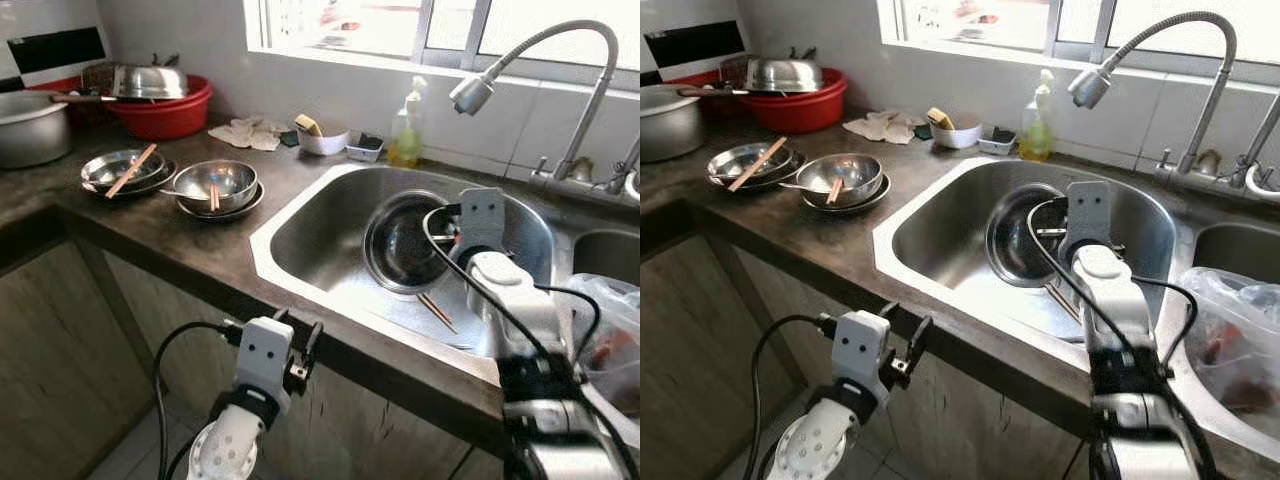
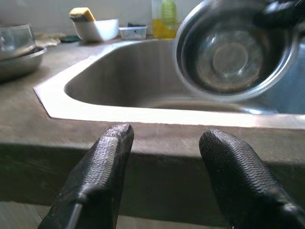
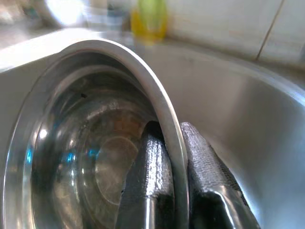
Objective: Kitchen organization
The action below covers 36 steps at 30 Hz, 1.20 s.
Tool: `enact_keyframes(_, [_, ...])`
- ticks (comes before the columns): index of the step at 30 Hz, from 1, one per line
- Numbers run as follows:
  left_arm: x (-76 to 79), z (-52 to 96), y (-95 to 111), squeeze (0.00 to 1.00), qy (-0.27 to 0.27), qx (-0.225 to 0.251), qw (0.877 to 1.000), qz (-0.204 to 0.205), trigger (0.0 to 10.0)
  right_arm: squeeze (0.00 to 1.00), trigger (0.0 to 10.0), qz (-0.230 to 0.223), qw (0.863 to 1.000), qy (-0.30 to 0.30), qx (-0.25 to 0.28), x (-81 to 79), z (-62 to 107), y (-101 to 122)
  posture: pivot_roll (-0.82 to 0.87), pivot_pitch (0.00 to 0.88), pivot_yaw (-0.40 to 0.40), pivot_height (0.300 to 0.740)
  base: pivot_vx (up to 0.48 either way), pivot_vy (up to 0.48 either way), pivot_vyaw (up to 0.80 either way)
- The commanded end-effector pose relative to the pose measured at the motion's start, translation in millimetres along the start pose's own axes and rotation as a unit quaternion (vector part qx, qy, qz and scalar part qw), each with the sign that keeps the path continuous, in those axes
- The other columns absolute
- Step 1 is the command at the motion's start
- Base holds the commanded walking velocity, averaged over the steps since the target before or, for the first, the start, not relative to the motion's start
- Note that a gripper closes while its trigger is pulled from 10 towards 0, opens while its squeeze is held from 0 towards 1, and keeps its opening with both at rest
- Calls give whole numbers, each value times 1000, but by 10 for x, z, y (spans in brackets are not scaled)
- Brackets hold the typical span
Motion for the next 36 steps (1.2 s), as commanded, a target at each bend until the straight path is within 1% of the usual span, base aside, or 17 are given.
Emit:
enact_keyframes(1, [24, 41, 41, 0, -2, 3, 1000, 4, 10000, 0, 10000, 11, 999, 14, -37, -17, -73, -102, 55, 44, -71, 740, 0, 0, 0])
enact_keyframes(2, [27, 46, 40, 0, -2, 2, 1000, 4, 10000, 0, 10000, 17, 999, 15, -43, -14, -84, -124, 55, 44, -71, 740, 0, 0, 0])
enact_keyframes(4, [36, 72, 41, 0, -1, 1, 1000, 8, 10000, 0, 10000, 2, 997, 21, -75, -15, -129, -228, 62, 57, -80, 740, 0, 0, 0])
enact_keyframes(5, [45, 95, 32, 0, -1, -1, 1000, 9, 10000, 0, 10000, 7, 995, 18, -96, 16, -158, -314, 64, 65, -82, 740, 0, 0, 0])
enact_keyframes(6, [45, 95, 32, 0, -1, -1, 1000, 9, 10000, 0, 10000, 7, 995, 18, -96, 16, -158, -314, 64, 65, -82, 740, 0, 0, 0])
enact_keyframes(7, [65, 139, -1, 0, 0, -11, 1000, 4, 10000, 0, 10000, 25, 991, 15, -131, 81, -190, -458, 69, 80, -87, 740, 0, 0, 0])
enact_keyframes(8, [73, 155, -5, 0, 1, -13, 1000, 2, 10000, 0, 10000, 28, 989, 13, -144, 109, -196, -515, 72, 86, -93, 740, 0, 0, 0])
enact_keyframes(14, [80, 190, 19, 0, 8, -16, 1000, 6, 10000, 0, 10000, 25, 981, 19, -189, 138, -186, -727, 81, 110, -89, 740, 0, 0, 0])
enact_keyframes(15, [83, 192, 22, 0, 7, -16, 1000, 6, 10000, 106, 10000, 24, 981, 19, -194, 136, -182, -751, 81, 110, -88, 740, 0, 0, 0])
enact_keyframes(16, [85, 192, 24, 0, 7, -16, 1000, 6, 10000, 1000, 10000, 23, 980, 20, -196, 133, -179, -766, 79, 112, -87, 740, 0, 0, 0])
enact_keyframes(19, [90, 190, 26, 0, 6, -18, 1000, 5, 10000, 1000, 10000, 22, 980, 24, -198, 120, -195, -770, 81, 112, -87, 740, 0, 0, 0])
enact_keyframes(24, [74, 167, 25, 0, 8, -18, 1000, 4, 10000, 1000, 10000, 18, 984, 12, -177, 136, -220, -676, 77, 101, -88, 740, 0, 0, 0])
enact_keyframes(27, [55, 140, 24, 0, 10, -16, 1000, 3, 10000, 1000, 10000, 23, 990, -8, -139, 161, -240, -540, 76, 92, -86, 740, 0, 0, 0])
enact_keyframes(28, [48, 131, 22, 0, 11, -16, 1000, 2, 10000, 149, 10000, 27, 992, -13, -123, 162, -244, -487, 76, 87, -86, 740, 0, 0, 0])
enact_keyframes(29, [40, 125, 23, 0, 12, -15, 1000, 2, 10000, 0, 10000, 30, 995, -17, -98, 157, -248, -406, 75, 85, -86, 740, 0, 0, 0])
enact_keyframes(33, [14, 79, 16, 0, 13, -13, 1000, 0, 10000, 0, 10000, 28, 999, -27, 7, 103, -197, -52, 68, 62, -79, 740, 0, 0, 0])
enact_keyframes(36, [-3, 40, 11, 0, 12, -10, 1000, -3, 10000, 0, 10000, 32, 996, -23, 84, 14, -89, 210, 62, 48, -71, 740, 0, 0, 0])
Point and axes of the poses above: a point about 5 cm out from each wrist's last joint towards the gripper, its own z axis pointing back from the gripper into the wrist, its own y axis along the axis of the wrist's last joint, x = y × z, the point moved 4 cm from there along -z, pointing out of the wrist towards the gripper, and after that the axes turned 5 degrees about z, right-handed, at the moved point
